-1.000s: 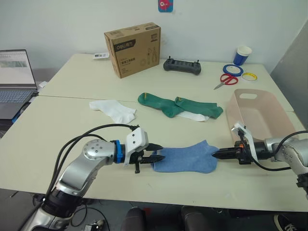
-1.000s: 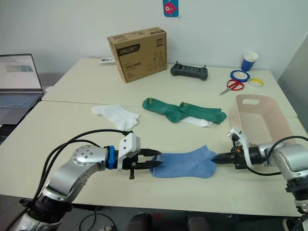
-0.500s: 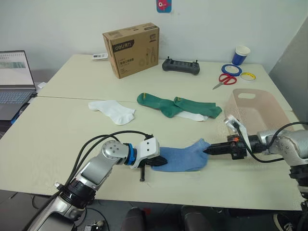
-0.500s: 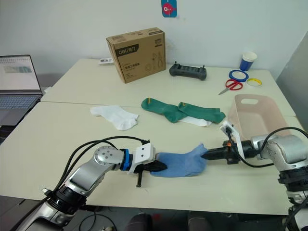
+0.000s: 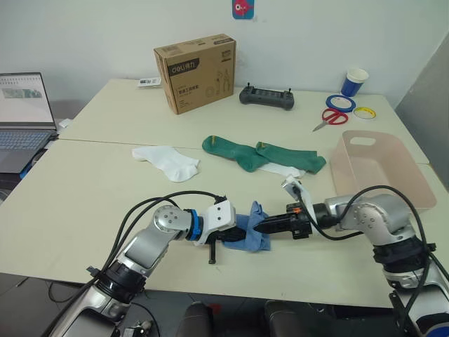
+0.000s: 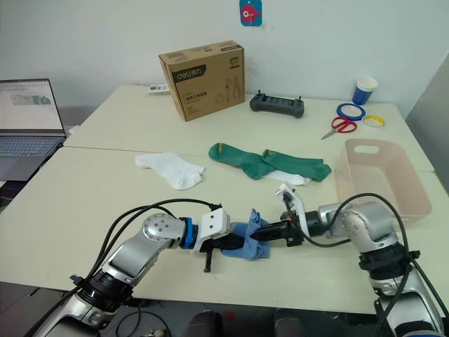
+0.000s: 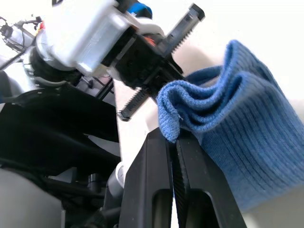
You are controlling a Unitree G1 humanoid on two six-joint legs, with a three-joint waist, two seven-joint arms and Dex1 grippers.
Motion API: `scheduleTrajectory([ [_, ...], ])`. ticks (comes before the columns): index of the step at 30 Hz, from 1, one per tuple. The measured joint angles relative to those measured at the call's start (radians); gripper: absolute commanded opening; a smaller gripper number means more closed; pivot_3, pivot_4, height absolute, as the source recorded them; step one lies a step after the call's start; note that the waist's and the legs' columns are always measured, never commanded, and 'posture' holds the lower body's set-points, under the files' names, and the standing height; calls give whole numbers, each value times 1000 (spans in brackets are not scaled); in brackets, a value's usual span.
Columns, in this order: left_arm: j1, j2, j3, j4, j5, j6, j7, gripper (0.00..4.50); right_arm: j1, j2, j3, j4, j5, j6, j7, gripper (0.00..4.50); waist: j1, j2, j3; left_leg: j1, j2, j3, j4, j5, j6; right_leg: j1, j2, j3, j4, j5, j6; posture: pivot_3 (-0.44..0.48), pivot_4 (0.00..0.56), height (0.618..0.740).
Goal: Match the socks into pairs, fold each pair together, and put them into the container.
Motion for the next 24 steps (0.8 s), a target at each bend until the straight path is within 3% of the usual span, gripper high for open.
scheduleTrajectory([
  [3, 0, 0, 0, 0, 0, 0, -1, 20, 0, 24, -1, 7, 2, 1, -5, 0, 0, 0, 0, 0, 0, 0, 0, 0, 0, 0, 0, 0, 0, 0, -1, 0, 150, 740],
  [6, 0, 2, 0, 0, 0, -1, -1, 0, 0, 26, -1, 6, 2, 0, -2, 723, 0, 0, 0, 0, 0, 0, 0, 0, 0, 0, 0, 0, 0, 0, -1, 0, 150, 740],
  [14, -2, 3, 2, 8, 0, -9, -8, 0, 1, 17, -90, -30, 100, 41, 9, 3452, 0, 0, 0, 0, 0, 0, 0, 0, 0, 0, 0, 0, 0, 0, -1, 0, 150, 740],
  [17, -3, 3, 7, 13, 0, -10, -15, 0, 8, -1, -144, -87, 182, 69, 33, 3452, 0, 0, 0, 0, 0, -1, 0, 0, 0, 0, 0, 0, 0, 0, -1, 0, 150, 740],
  [20, -1, 3, 16, 11, -5, 0, -17, 0, 51, -27, -113, -123, 119, -44, 34, 3452, -1, 0, 0, 0, 0, -1, 0, 0, 0, 0, 0, 0, 0, -1, 1, 0, 150, 740],
  [24, 15, 24, 42, -21, -45, 65, -33, 0, 128, -54, 36, -82, -109, -321, 43, 2466, -7, 0, 0, 0, 0, 0, 0, 0, 0, -1, 1, 0, 0, -1, 2, 0, 150, 740],
])
